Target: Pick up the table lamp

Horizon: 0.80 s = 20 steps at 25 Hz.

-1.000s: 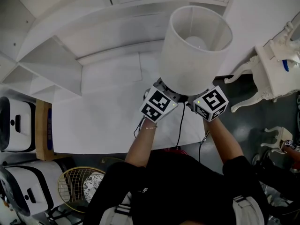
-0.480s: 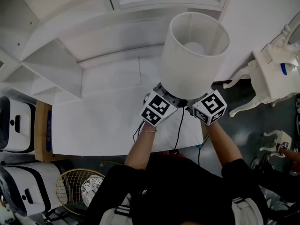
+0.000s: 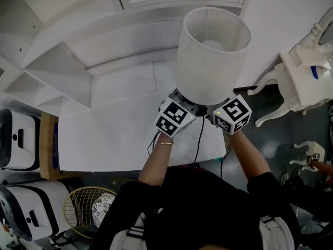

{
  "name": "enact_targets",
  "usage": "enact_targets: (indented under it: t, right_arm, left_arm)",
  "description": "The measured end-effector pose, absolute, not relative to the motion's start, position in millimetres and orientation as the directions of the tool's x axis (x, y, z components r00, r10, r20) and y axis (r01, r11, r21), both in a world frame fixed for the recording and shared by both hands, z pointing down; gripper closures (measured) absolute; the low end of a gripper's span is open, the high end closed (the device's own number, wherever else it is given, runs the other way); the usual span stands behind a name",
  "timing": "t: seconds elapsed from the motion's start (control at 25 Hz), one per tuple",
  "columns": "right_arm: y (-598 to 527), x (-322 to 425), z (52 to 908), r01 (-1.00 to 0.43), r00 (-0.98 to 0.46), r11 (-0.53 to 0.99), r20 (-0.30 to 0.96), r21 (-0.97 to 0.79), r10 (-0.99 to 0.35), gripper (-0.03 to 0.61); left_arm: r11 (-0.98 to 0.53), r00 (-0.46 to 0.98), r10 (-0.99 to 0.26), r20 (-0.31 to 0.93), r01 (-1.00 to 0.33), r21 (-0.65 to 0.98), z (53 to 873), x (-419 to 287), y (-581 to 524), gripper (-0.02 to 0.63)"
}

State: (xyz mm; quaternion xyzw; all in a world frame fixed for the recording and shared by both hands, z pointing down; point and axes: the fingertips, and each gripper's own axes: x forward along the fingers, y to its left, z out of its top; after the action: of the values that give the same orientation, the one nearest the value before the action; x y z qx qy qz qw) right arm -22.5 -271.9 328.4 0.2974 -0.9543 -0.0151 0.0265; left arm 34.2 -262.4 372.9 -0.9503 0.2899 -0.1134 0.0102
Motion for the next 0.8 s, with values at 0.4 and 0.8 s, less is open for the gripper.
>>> enact_targets:
  t: [0.4, 0.8]
  right_arm:
    - [-268.2, -23.6, 324.2, -0.560, -0.826, 0.827, 0.039, 0.047, -0.562, 0.537]
    - [-266.8, -19.3, 322.0, -0.559, -0.826, 0.827, 0.045, 0.049, -0.561, 0.537]
  left_arm:
    - [-0.828, 0.802, -0.560, 0.208, -0.553, -0.095, 368.8, 33.3, -259.5, 0.500]
    - [-0.824, 0.798, -0.564, 0.210, -0.560, -0.086, 368.1, 37.0, -257.9, 0.500]
